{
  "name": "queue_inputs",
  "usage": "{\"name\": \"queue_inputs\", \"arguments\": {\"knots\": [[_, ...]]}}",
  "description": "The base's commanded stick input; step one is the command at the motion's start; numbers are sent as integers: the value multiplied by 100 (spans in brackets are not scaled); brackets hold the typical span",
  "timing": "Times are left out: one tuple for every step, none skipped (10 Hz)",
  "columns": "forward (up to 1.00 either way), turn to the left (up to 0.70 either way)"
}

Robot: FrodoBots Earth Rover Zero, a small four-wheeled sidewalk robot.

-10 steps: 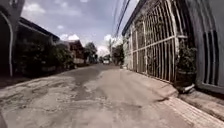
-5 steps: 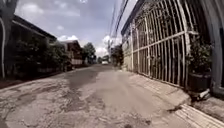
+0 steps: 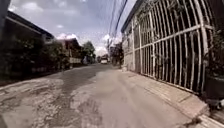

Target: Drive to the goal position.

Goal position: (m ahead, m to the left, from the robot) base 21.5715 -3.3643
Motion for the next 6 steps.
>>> {"name": "queue_inputs", "arguments": {"knots": [[70,0],[70,0],[70,8],[70,35],[70,34],[70,16]]}}
